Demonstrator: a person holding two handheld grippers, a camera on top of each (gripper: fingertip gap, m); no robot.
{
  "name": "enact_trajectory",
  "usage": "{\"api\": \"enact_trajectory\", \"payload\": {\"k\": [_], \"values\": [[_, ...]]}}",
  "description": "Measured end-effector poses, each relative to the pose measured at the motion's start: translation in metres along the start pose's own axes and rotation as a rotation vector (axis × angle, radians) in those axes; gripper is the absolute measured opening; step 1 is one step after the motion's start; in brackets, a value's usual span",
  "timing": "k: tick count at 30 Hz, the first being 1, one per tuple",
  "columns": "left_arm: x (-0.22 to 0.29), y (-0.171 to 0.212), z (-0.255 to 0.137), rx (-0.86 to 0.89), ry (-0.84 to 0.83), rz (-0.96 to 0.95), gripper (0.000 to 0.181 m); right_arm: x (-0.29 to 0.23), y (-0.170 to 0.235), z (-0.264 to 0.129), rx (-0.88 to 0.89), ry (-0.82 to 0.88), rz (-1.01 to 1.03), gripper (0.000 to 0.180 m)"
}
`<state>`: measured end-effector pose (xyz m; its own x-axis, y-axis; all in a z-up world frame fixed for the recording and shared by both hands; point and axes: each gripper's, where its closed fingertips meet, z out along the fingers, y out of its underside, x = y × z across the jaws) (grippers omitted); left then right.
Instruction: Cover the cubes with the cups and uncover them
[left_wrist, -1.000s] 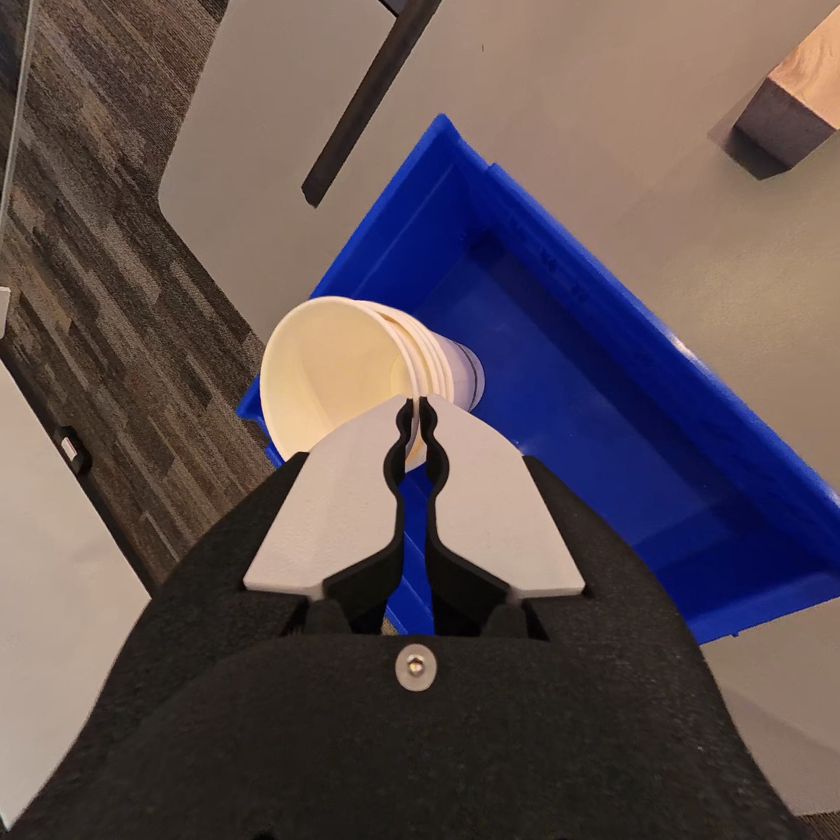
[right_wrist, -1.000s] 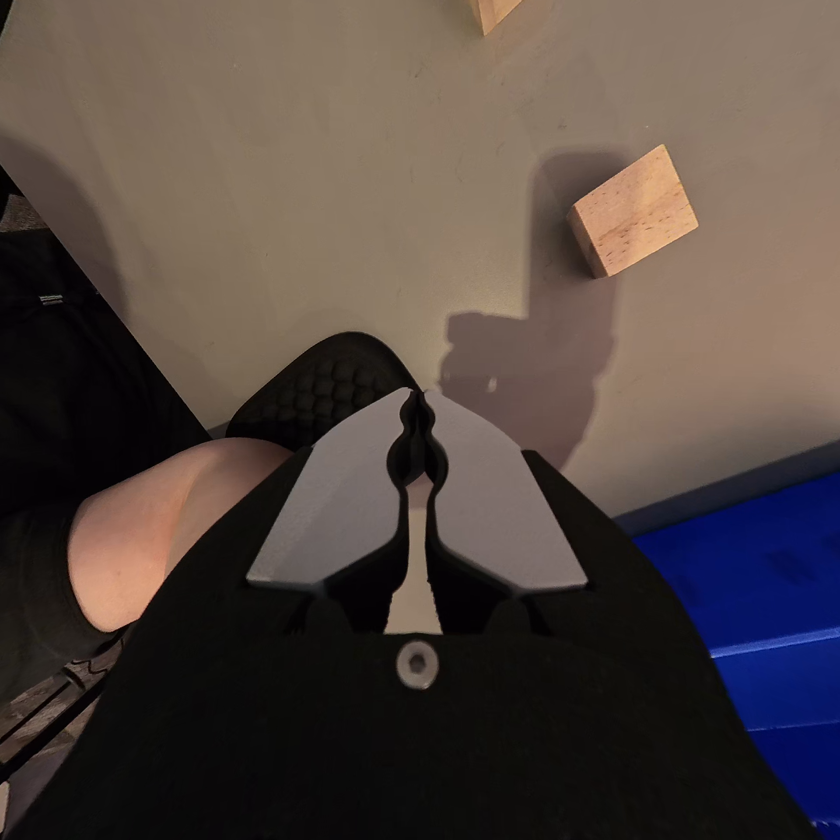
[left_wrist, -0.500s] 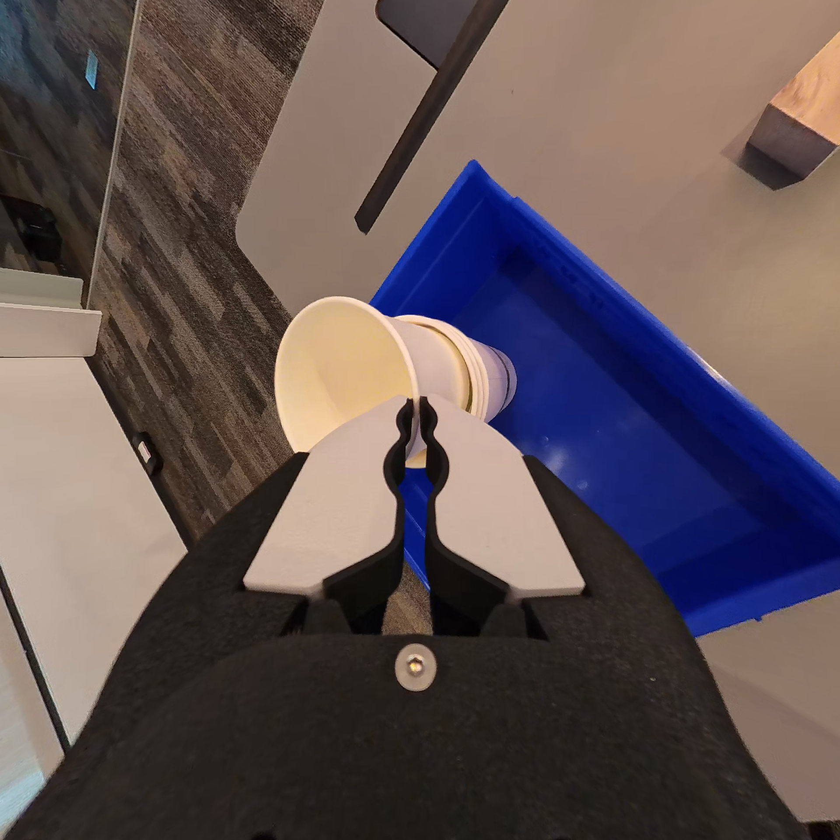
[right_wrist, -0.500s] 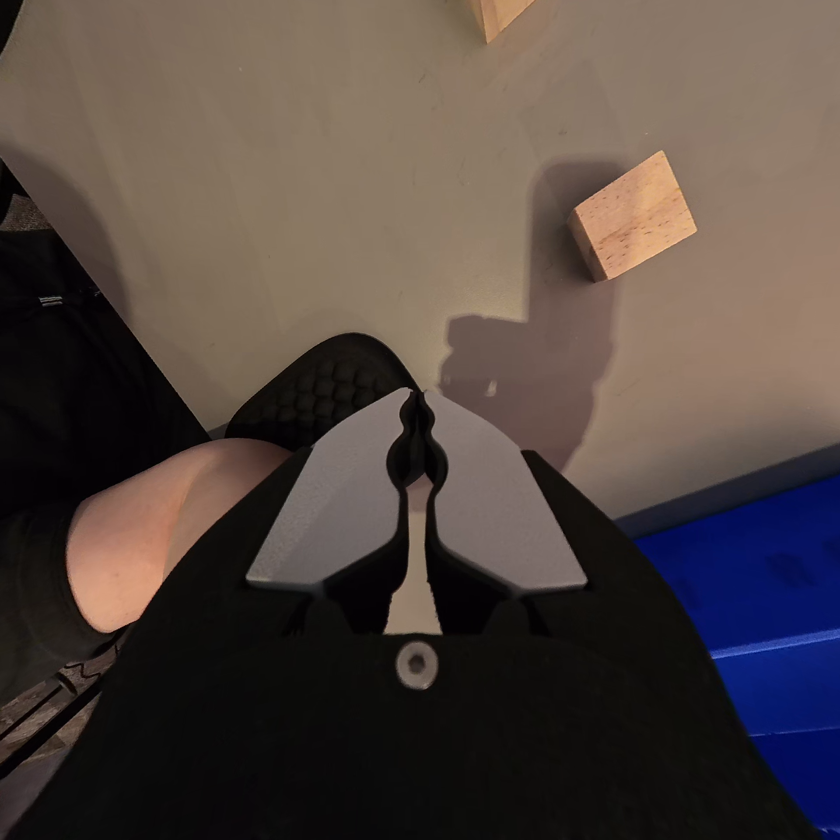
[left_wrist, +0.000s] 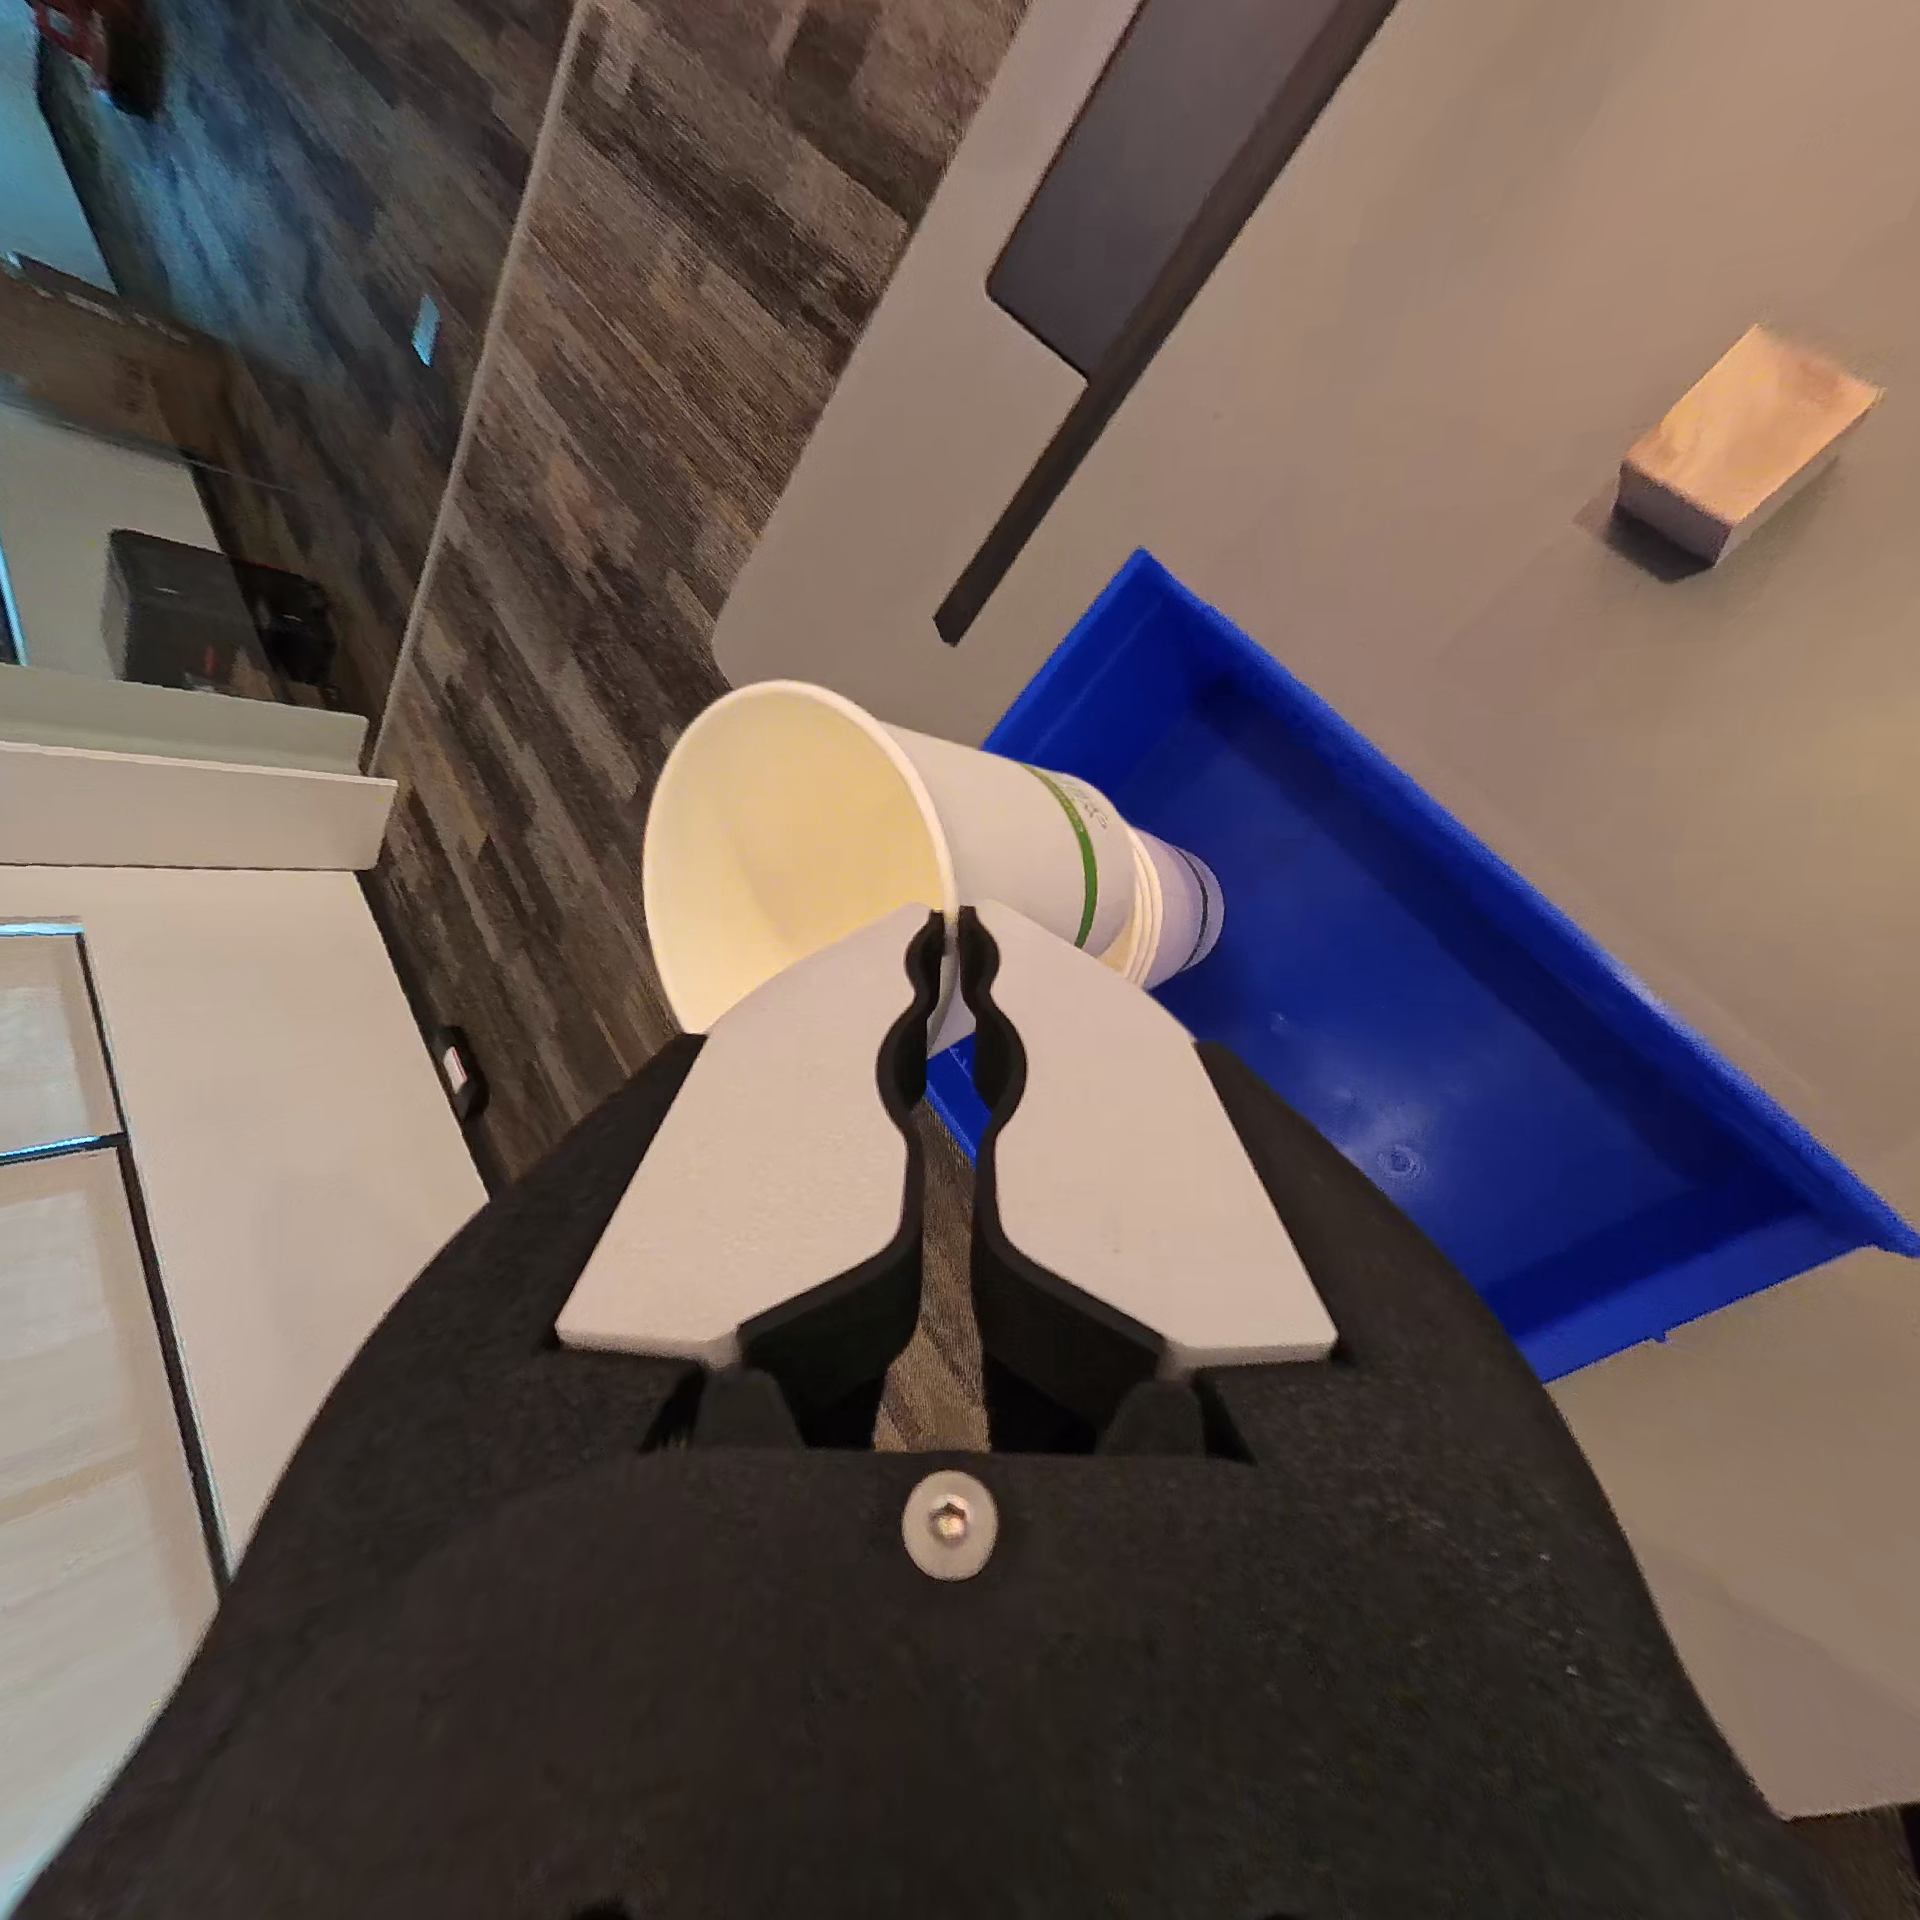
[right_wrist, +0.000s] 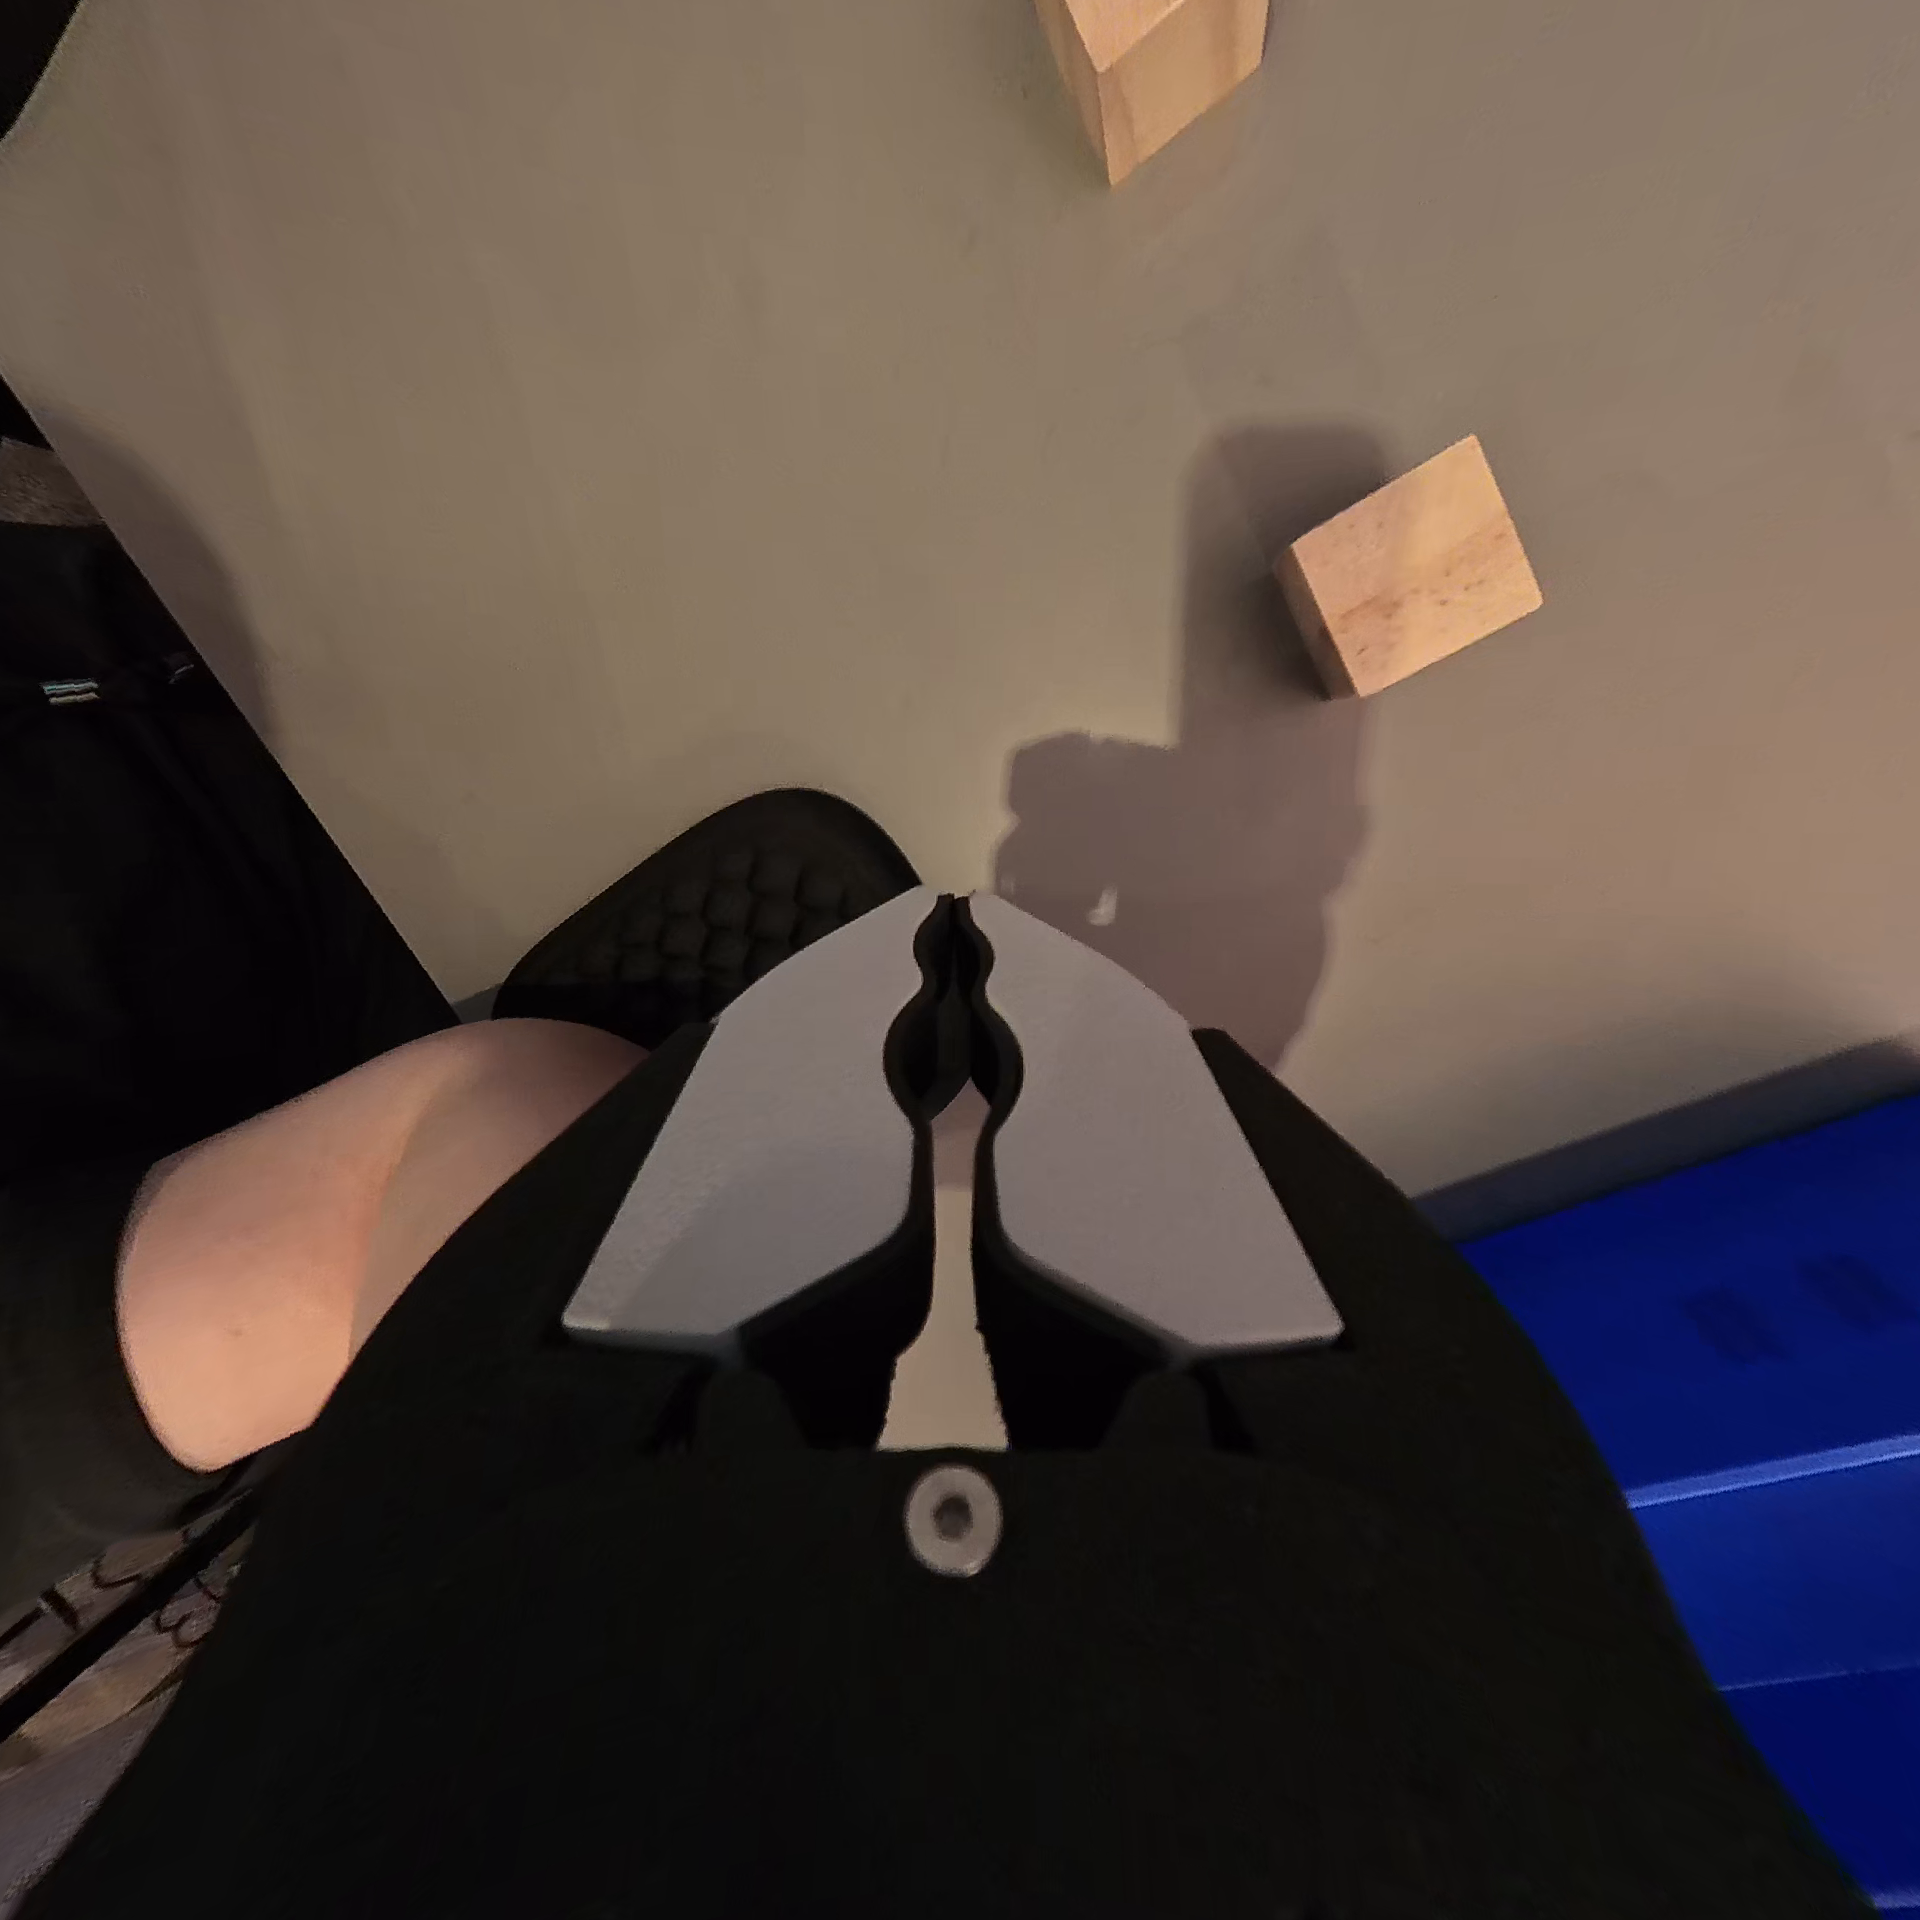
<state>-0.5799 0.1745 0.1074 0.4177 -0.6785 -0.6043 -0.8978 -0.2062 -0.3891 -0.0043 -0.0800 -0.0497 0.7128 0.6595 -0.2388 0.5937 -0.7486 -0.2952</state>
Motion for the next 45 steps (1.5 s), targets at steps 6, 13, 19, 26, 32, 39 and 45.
{"api": "enact_trajectory", "payload": {"k": [6,13,19,26,32,39,45], "values": [[0.003,-0.044,-0.042,0.152,-0.014,-0.033,0.003,-0.003,-0.024,-0.006,0.071,0.038,-0.128,0.000],[0.042,-0.106,-0.077,0.342,0.062,-0.013,0.002,-0.038,-0.100,-0.014,0.310,0.041,-0.527,0.000],[0.092,-0.157,-0.092,0.475,0.190,-0.012,0.002,-0.116,-0.199,-0.024,0.717,-0.024,-0.852,0.012],[0.139,-0.202,-0.107,0.690,0.344,-0.096,0.002,-0.138,-0.272,-0.044,1.192,-0.033,-0.721,0.072],[0.161,-0.219,-0.115,0.766,0.403,-0.103,0.002,-0.124,-0.291,-0.039,1.364,-0.044,-0.567,0.085],[0.174,-0.231,-0.121,0.826,0.449,-0.112,0.002,-0.138,-0.290,-0.043,1.456,-0.118,-0.581,0.096],[0.179,-0.236,-0.123,0.856,0.473,-0.128,0.002,-0.143,-0.291,-0.040,1.469,-0.156,-0.573,0.096]]}}
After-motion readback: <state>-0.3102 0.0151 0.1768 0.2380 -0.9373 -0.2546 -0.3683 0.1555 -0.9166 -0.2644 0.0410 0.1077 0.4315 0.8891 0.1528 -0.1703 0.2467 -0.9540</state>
